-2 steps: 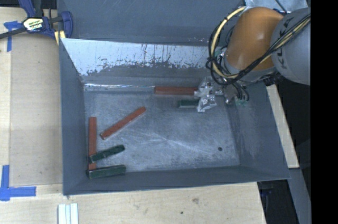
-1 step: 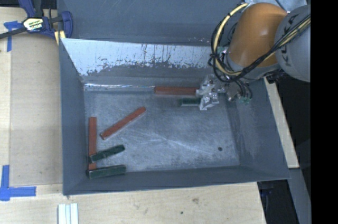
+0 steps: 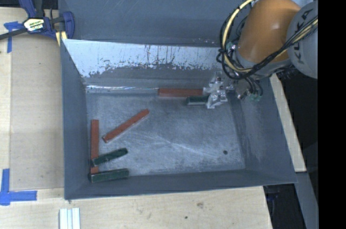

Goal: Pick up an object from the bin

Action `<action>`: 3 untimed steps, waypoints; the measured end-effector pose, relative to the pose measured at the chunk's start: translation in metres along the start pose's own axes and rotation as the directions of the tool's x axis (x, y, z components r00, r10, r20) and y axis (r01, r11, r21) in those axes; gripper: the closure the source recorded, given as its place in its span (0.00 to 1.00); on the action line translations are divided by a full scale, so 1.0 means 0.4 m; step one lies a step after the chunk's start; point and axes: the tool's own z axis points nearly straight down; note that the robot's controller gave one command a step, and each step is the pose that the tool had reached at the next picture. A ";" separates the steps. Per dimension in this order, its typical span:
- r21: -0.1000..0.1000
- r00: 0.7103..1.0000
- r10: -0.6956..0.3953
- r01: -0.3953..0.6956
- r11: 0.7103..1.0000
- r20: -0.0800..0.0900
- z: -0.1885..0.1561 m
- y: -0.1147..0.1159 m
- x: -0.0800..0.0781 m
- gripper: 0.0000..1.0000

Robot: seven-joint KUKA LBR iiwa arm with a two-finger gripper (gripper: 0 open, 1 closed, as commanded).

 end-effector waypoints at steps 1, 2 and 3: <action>0.002 0.998 -0.056 0.056 0.998 0.010 0.019 -0.028 -0.022 1.00; 0.000 0.998 -0.062 0.062 0.998 0.000 0.052 -0.029 -0.024 1.00; 0.000 0.999 -0.053 0.053 0.999 0.004 -0.166 -0.034 -0.035 1.00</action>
Offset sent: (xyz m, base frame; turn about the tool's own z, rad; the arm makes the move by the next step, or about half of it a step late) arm 0.0174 -0.0082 0.0058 -0.0561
